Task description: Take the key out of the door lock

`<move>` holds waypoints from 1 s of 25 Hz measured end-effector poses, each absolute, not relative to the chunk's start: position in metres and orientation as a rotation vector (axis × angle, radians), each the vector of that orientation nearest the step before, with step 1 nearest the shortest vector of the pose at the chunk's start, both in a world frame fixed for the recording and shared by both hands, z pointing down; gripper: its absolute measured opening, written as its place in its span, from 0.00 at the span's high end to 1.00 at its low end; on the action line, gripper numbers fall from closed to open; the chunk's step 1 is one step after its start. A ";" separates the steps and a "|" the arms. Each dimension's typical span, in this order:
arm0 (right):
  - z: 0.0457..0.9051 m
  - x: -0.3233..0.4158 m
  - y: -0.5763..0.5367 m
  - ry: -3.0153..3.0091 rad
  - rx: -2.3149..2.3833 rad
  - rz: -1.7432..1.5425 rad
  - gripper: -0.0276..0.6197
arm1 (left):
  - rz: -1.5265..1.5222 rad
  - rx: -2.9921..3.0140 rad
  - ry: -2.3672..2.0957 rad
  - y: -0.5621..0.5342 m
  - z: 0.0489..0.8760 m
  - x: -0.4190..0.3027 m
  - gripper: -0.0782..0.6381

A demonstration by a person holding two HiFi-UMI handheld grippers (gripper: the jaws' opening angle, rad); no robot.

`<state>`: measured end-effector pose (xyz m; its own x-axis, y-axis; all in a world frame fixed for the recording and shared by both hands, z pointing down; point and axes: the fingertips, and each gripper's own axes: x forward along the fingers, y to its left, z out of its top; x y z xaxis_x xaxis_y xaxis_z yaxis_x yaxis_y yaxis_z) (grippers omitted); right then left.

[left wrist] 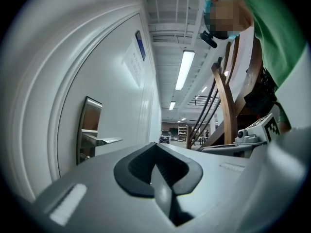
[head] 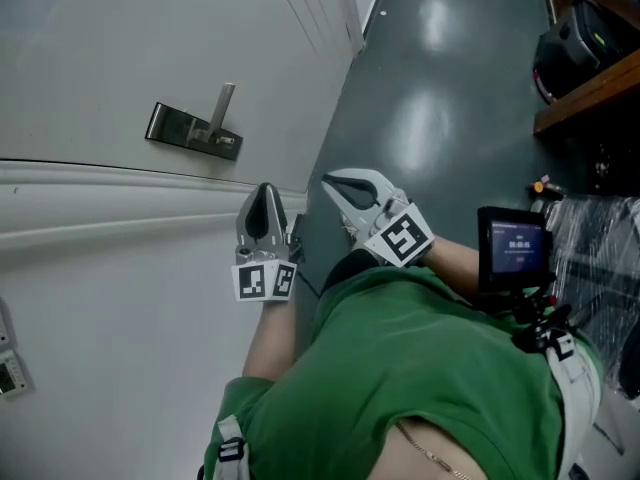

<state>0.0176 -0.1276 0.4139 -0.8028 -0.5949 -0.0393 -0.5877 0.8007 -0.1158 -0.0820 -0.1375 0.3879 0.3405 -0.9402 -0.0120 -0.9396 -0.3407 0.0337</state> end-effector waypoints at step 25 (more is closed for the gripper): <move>0.442 -0.125 -0.249 3.017 -0.789 -0.456 0.95 | -0.091 2.500 -1.911 -0.220 0.382 -0.199 0.89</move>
